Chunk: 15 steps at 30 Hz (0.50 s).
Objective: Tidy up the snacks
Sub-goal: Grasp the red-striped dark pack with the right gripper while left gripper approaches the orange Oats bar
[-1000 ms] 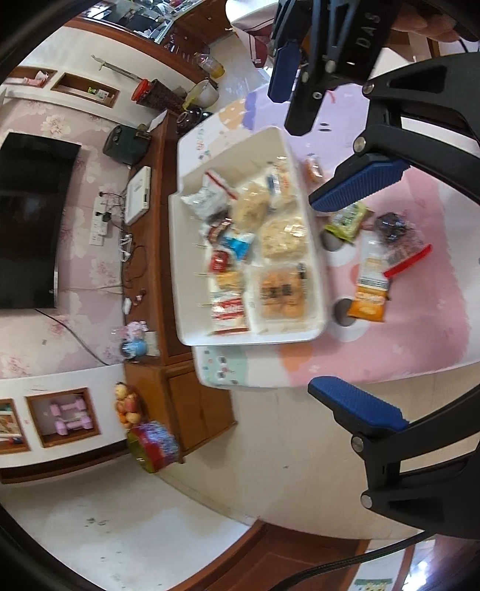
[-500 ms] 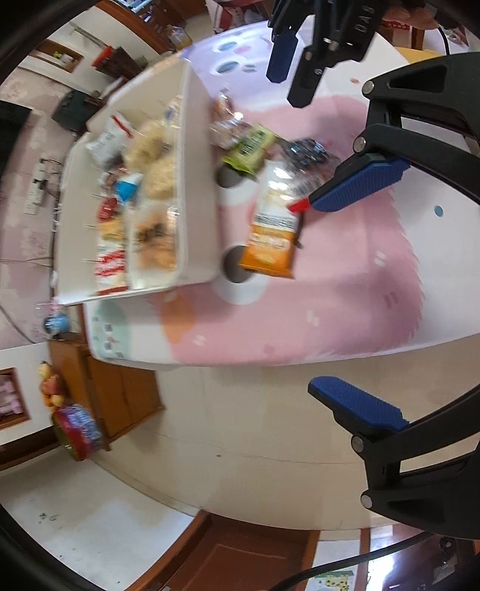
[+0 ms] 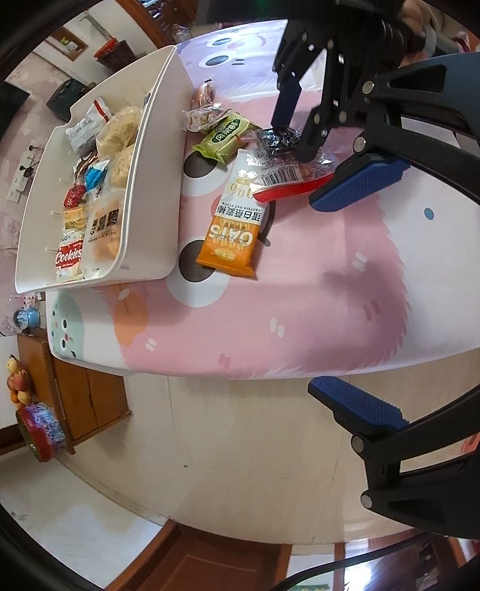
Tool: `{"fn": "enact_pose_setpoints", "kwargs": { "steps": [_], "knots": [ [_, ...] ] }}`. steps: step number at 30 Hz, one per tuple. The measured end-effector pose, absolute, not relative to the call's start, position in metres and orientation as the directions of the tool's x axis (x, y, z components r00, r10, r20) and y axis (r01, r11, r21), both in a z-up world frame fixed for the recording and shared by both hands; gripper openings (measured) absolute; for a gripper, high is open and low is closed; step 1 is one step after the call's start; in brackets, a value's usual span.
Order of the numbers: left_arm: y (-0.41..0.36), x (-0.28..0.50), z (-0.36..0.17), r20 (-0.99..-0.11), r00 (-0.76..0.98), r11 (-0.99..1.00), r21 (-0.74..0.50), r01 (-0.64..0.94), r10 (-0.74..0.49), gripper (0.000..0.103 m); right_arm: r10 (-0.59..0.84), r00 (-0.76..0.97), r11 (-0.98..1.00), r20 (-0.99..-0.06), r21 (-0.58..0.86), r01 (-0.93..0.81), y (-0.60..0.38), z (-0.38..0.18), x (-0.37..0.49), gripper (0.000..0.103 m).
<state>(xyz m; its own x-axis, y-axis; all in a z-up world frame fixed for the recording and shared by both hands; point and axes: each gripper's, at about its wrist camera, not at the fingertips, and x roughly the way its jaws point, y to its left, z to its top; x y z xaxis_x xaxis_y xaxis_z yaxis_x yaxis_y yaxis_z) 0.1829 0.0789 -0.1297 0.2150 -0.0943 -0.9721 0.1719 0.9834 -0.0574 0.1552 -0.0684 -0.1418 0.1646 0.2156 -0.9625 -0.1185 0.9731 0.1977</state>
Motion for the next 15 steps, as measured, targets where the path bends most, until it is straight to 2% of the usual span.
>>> {"fn": "enact_pose_setpoints", "kwargs": {
  "steps": [9, 11, 15],
  "knots": [
    [0.071, 0.184, -0.133, -0.970, 0.195, 0.981, -0.114, 0.156, -0.144, 0.090, 0.170, 0.208, 0.978, -0.963, 0.140, -0.154, -0.056, -0.149, 0.148, 0.051],
    [0.068, 0.185, -0.134, -0.970, 0.192, 0.981, -0.119, 0.154, -0.148, 0.090, 0.167, 0.224, 0.978, -0.960, 0.132, -0.163, -0.055, -0.149, 0.146, 0.045],
    [0.061, 0.194, -0.140, -0.972, 0.176, 0.981, -0.135, 0.137, -0.158, 0.090, 0.178, 0.242, 0.975, -0.954, 0.138, -0.176, -0.056, -0.148, 0.137, 0.040]
  ]
}}
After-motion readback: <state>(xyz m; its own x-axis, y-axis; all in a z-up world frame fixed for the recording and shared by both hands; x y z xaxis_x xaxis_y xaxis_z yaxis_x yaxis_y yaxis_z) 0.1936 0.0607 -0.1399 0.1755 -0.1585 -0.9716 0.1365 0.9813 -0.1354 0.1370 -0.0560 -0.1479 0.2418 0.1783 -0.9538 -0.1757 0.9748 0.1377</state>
